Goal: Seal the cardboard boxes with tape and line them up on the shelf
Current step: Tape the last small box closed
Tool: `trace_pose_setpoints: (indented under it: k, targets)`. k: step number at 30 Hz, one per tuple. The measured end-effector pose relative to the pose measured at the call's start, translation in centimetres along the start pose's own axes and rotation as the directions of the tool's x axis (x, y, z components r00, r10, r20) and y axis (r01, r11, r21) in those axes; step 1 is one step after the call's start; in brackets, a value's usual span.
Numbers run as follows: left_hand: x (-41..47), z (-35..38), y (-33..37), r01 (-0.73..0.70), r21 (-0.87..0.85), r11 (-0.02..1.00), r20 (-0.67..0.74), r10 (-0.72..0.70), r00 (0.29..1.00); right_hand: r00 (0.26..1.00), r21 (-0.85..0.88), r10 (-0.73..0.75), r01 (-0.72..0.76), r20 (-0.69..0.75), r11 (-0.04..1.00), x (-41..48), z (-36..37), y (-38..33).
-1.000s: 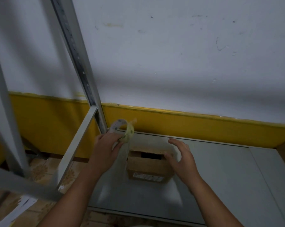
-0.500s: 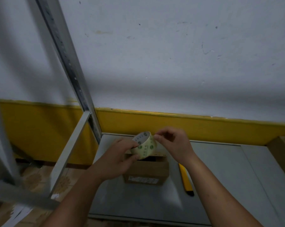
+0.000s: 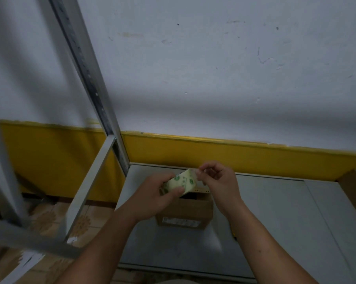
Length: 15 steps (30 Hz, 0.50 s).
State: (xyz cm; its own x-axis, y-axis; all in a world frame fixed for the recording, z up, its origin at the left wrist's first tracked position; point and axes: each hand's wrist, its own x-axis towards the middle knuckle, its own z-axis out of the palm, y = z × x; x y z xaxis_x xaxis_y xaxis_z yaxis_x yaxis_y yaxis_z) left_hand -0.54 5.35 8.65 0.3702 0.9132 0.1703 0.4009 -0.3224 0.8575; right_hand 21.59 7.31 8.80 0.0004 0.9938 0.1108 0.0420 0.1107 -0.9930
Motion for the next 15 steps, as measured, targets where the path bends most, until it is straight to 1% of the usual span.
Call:
trace_pose_setpoints:
  k: [3,5,8,11,13,15]
  targets:
    - [0.2,0.3,0.4,0.005,0.003,1.0,-0.009,-0.005,1.0,0.997,0.002,-0.035,0.035,-0.071,0.999,-0.3,0.4,0.1]
    - [0.5,0.2,0.6,0.021,0.019,1.0,0.008,-0.022,1.0,0.994,-0.006,-0.051,0.051,-0.092,0.999,-0.3,0.3,0.1]
    - [0.9,-0.2,0.4,0.083,0.107,0.991,-0.009,-0.083,0.997,0.989,-0.012,-0.058,0.057,-0.134,0.998,-0.3,-0.1,0.0]
    - [1.3,-0.3,0.5,0.173,0.21,0.962,-0.045,-0.167,0.985,0.984,-0.044,-0.106,0.101,-0.142,0.994,-0.4,-0.3,-0.7]
    - [1.9,-0.5,0.9,0.259,0.311,0.914,-0.07,-0.25,0.966,0.973,-0.069,-0.135,0.124,-0.189,0.99,-0.3,-0.4,-1.1]
    - [2.3,-0.9,1.4,0.343,0.361,0.867,-0.104,-0.328,0.939,0.959,-0.118,-0.186,0.163,-0.216,0.98,-0.4,-0.5,-1.3]
